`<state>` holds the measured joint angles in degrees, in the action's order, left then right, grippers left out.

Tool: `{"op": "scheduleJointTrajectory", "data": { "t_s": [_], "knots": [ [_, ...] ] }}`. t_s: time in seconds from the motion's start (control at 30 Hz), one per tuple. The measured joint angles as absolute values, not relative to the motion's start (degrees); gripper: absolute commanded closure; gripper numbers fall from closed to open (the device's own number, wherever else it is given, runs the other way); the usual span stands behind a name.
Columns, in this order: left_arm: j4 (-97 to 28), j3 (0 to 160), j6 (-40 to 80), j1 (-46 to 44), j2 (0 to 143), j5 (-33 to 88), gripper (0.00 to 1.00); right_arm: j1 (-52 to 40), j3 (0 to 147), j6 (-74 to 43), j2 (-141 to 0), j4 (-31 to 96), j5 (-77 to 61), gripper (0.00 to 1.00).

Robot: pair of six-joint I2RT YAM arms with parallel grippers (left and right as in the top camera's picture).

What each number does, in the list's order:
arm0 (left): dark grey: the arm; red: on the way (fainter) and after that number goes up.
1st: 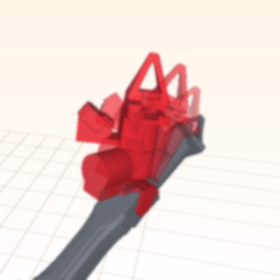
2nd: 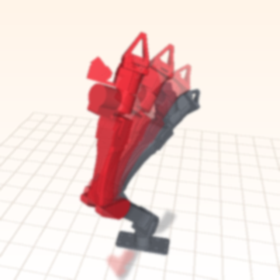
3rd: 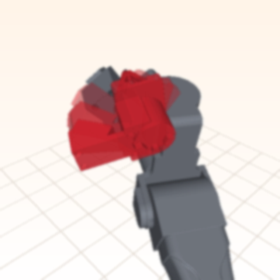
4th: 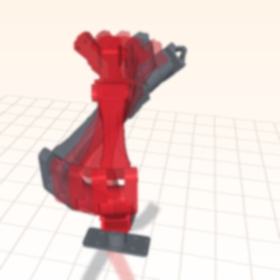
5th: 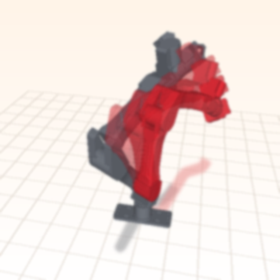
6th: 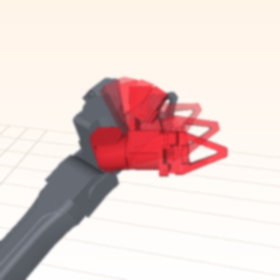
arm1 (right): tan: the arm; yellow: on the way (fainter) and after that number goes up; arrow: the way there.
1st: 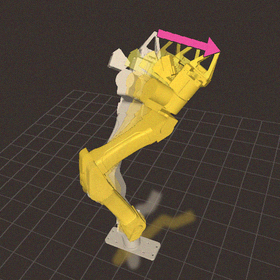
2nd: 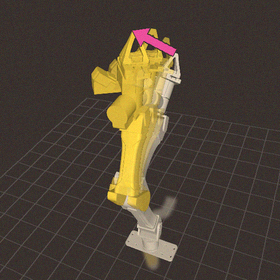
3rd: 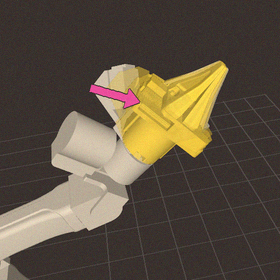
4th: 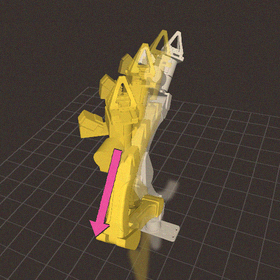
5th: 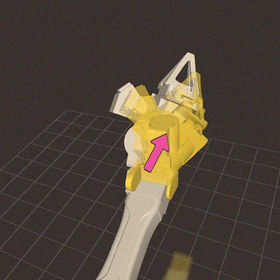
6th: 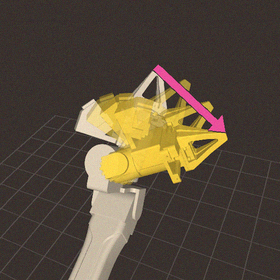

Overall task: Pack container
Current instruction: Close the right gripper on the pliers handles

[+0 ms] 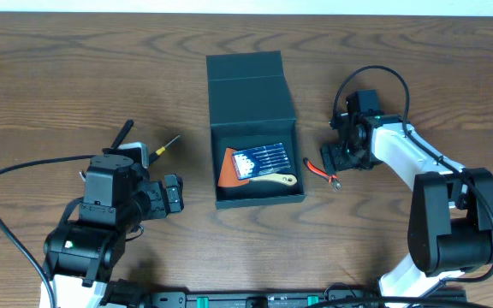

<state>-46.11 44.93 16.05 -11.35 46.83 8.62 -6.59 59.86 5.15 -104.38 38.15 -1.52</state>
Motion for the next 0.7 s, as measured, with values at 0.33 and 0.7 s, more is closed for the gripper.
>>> {"op": "scheduleJointTrajectory", "data": {
  "t_s": [0.33, 0.7],
  "knots": [
    [-46.1, 44.9, 16.1, -11.4, 46.8, 8.6, 0.01, -6.6, 59.9, 5.1, -104.3, 38.1, -2.4, 0.07],
    [-46.1, 44.9, 16.1, -11.4, 46.8, 8.6, 0.01, -6.5, 59.9, 5.1, -104.2, 37.9, -3.4, 0.05]
  ]
}}
